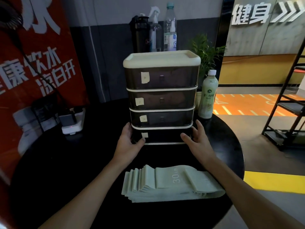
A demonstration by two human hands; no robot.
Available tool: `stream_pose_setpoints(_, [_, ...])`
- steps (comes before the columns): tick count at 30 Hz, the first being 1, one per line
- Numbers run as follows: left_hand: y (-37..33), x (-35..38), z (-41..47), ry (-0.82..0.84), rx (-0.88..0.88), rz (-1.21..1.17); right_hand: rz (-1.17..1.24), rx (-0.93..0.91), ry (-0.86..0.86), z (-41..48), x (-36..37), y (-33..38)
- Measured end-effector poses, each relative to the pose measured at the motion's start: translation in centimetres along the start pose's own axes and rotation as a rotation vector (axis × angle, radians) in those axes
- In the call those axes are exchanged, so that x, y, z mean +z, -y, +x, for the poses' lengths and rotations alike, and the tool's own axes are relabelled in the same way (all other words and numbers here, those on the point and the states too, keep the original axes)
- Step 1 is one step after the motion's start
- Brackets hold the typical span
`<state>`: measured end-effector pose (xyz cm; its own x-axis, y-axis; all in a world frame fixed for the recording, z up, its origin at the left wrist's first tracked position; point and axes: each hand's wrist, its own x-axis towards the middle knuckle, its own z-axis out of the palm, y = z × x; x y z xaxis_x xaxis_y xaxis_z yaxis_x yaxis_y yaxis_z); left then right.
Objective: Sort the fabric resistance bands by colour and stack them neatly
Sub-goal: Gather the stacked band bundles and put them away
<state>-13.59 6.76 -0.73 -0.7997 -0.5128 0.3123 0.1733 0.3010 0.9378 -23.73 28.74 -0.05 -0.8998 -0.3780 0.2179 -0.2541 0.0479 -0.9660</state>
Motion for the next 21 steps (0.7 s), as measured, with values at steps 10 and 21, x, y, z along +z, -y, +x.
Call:
stream_pose_setpoints(10, [-0.4,-1.3,-0.4,0.103,-0.001,0.066,-0.004,0.056,0.102,-0.2,-0.6,1.4])
stream_pose_setpoints(21, [-1.5,-2.1,-1.5,0.1,-0.024,0.097,-0.042,0.085,0.1,-2.2,-1.8,3.9])
